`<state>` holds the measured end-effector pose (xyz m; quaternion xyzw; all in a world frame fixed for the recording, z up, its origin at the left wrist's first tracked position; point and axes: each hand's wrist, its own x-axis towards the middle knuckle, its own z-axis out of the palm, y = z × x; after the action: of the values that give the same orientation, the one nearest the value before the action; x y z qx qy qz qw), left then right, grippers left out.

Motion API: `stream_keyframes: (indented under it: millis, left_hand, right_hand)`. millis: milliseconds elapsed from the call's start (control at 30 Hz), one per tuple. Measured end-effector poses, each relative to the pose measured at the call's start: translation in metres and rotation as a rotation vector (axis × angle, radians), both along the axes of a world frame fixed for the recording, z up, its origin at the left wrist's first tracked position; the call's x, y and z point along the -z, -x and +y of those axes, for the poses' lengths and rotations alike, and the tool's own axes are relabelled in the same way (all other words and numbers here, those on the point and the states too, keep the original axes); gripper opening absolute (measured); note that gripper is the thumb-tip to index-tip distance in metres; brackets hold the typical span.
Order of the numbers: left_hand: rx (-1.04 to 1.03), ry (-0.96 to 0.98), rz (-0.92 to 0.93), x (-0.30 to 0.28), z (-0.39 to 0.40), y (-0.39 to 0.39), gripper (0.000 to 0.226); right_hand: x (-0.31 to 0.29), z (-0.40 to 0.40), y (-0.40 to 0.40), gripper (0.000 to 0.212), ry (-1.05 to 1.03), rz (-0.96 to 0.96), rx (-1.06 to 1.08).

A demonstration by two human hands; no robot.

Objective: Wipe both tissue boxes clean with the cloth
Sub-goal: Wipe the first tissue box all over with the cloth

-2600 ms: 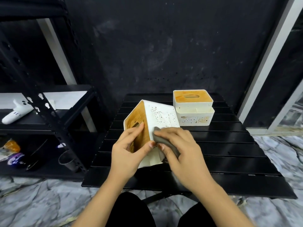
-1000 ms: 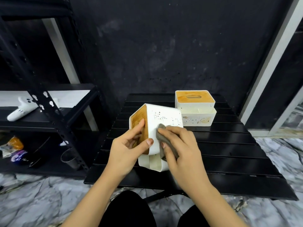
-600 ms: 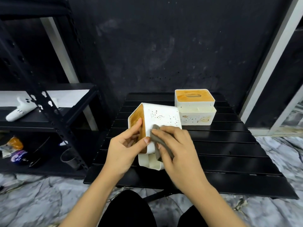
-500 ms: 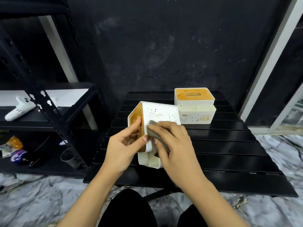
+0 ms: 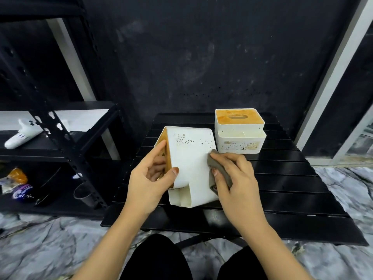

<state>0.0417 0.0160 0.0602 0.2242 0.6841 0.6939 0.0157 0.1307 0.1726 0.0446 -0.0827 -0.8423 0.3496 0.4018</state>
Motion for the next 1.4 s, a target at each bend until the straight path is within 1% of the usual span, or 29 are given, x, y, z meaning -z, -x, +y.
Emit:
stream_keyframes:
  millis: [33,133,200,333,467,533,733,800,900,1067,1167,1300,1400]
  left_hand:
    - [-0.006,0.001,0.004,-0.001,0.000,0.000,0.067]
    - [-0.055,-0.030,-0.014,-0.004,0.003,0.001,0.045]
    - [-0.050,-0.042,-0.043,-0.007,0.004,0.002,0.042]
    - [-0.020,-0.060,-0.082,-0.012,0.004,-0.001,0.044]
    - [-0.010,-0.055,-0.089,-0.010,0.005,-0.011,0.050]
    - [-0.003,-0.055,-0.086,-0.008,0.007,-0.016,0.049]
    - [-0.029,-0.086,-0.091,-0.008,0.010,-0.020,0.045]
    - [-0.010,-0.086,-0.099,-0.008,0.009,-0.020,0.044]
    - [0.037,-0.052,-0.069,-0.009,0.009,-0.022,0.049]
    - [0.037,-0.076,-0.079,-0.006,0.010,-0.022,0.050]
    - [0.044,-0.065,-0.067,-0.007,0.011,-0.023,0.050]
    - [0.061,-0.044,-0.034,-0.007,0.013,-0.022,0.045]
    - [0.045,-0.060,-0.051,-0.006,0.013,-0.021,0.045]
  right_hand:
    - [0.000,-0.001,-0.001,0.038,-0.006,0.000,-0.002]
    - [0.002,-0.005,-0.003,0.038,-0.031,0.007,-0.006]
    - [0.003,-0.007,-0.004,0.038,-0.060,0.016,-0.008]
    - [0.001,-0.009,-0.002,0.035,-0.128,0.030,-0.049]
    - [-0.011,-0.018,0.004,0.035,-0.188,0.061,-0.112]
    - [-0.019,-0.020,0.008,0.036,-0.197,0.078,-0.127]
    - [-0.016,-0.011,0.009,0.036,-0.170,0.095,-0.049]
    - [-0.013,-0.019,0.005,0.035,-0.193,0.095,-0.073]
    - [-0.022,-0.026,0.006,0.035,-0.230,0.097,-0.115]
    - [-0.027,-0.009,0.013,0.035,-0.172,0.110,-0.057]
    - [-0.022,-0.018,0.006,0.036,-0.192,0.113,-0.075]
    - [-0.030,-0.022,0.012,0.035,-0.227,0.111,-0.087]
    - [-0.032,-0.011,0.017,0.034,-0.173,0.112,-0.063]
